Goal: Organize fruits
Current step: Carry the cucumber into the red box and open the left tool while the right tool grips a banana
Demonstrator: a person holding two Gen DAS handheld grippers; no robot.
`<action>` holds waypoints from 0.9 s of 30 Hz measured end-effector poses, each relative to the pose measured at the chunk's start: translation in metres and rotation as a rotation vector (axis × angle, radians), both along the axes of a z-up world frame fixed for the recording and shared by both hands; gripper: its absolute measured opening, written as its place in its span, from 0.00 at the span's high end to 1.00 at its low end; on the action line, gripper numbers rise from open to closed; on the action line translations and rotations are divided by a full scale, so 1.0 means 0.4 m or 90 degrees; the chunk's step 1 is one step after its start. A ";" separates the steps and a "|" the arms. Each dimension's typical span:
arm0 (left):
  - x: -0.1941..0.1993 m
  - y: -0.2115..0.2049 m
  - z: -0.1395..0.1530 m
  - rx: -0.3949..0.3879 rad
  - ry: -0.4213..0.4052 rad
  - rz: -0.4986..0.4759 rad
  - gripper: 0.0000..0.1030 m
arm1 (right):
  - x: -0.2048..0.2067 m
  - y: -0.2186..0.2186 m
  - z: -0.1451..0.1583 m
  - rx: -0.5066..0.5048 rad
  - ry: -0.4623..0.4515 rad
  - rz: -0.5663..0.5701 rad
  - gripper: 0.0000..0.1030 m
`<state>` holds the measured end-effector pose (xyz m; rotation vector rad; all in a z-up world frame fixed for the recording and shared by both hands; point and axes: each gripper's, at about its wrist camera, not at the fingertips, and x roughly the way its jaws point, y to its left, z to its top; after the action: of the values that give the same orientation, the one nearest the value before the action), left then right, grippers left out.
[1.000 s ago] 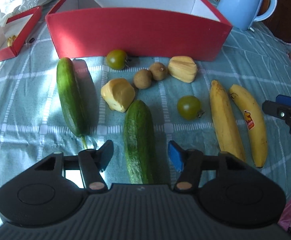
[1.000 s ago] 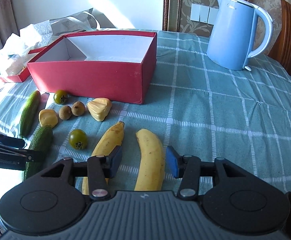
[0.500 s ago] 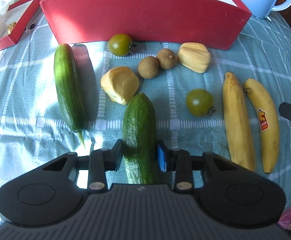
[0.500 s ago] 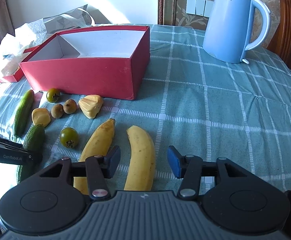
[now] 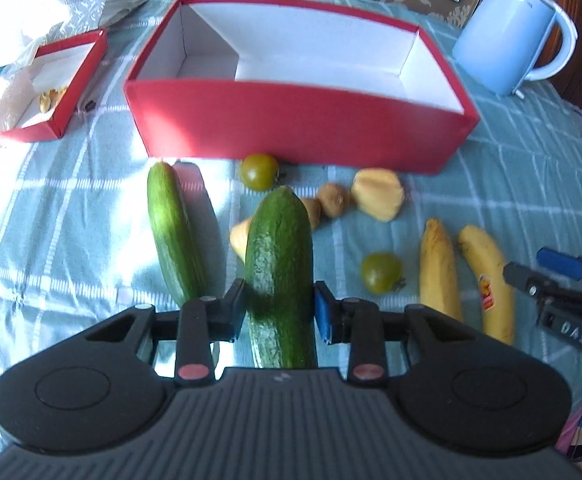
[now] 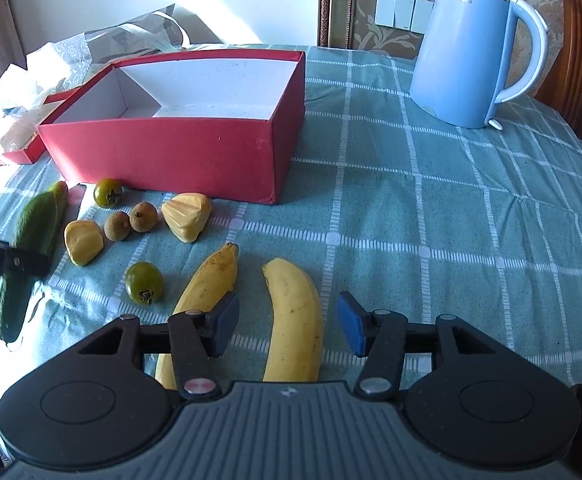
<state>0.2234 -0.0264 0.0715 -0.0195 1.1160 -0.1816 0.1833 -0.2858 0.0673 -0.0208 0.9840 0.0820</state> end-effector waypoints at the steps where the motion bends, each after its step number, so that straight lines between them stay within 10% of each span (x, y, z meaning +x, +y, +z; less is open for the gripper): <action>1: 0.028 0.009 0.036 -0.017 -0.007 -0.003 0.70 | 0.003 -0.002 0.008 0.005 -0.001 -0.002 0.48; 6: 0.229 0.012 0.145 -0.053 -0.012 -0.047 0.70 | 0.014 -0.017 0.044 0.009 -0.012 -0.030 0.48; 13: 0.527 -0.058 0.049 0.002 0.029 -0.118 0.70 | 0.017 -0.037 0.058 0.006 -0.025 -0.076 0.48; 19: 0.629 -0.126 -0.098 0.020 0.116 -0.215 0.70 | 0.025 -0.032 0.024 -0.005 -0.008 -0.102 0.48; 27: 0.601 -0.149 -0.106 0.104 0.029 -0.267 0.63 | 0.014 0.010 -0.023 -0.024 0.021 -0.104 0.33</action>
<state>0.4639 -0.0860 0.0293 0.3607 1.1684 -0.4656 0.1887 -0.2816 0.0582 0.0265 1.0174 -0.0861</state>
